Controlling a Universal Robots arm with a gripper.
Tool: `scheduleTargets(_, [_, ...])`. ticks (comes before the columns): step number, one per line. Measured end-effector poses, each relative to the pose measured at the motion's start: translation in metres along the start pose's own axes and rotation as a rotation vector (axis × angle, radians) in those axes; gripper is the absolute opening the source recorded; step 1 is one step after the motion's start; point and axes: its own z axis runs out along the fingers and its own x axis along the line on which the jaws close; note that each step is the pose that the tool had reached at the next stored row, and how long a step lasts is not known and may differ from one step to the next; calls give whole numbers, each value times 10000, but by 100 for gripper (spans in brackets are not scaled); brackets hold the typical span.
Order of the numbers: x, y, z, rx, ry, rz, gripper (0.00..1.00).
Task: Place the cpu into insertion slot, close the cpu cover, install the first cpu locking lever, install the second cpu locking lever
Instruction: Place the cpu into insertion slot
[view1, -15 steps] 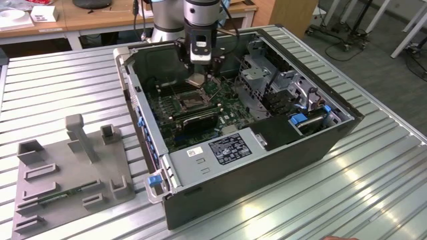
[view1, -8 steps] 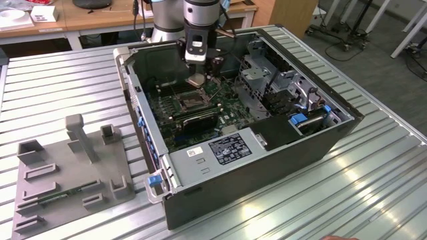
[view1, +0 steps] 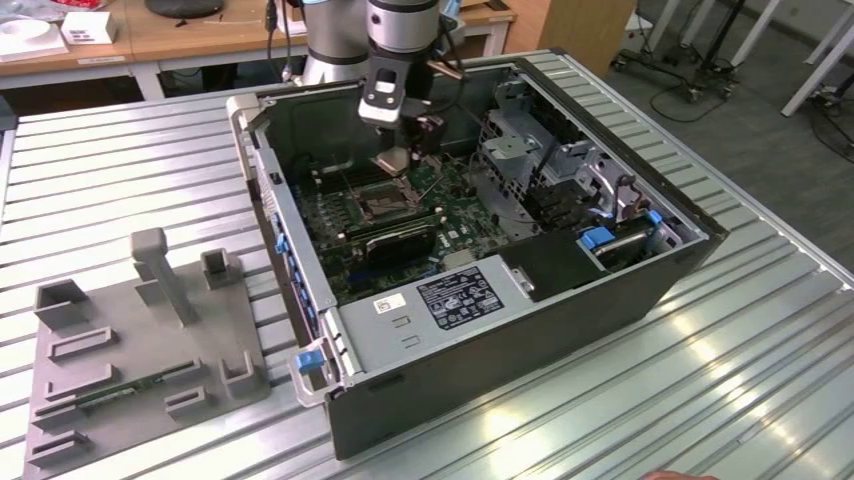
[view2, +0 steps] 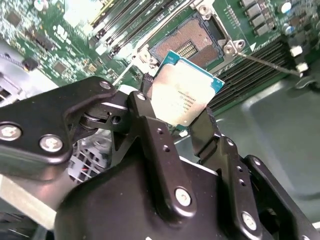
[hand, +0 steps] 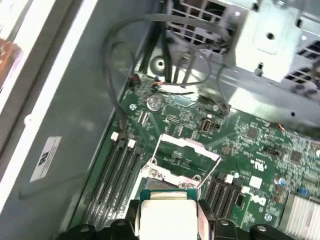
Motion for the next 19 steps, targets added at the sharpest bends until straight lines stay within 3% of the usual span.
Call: scheduleTargets(19, [0, -2, 17, -17, -353, 3447, 54])
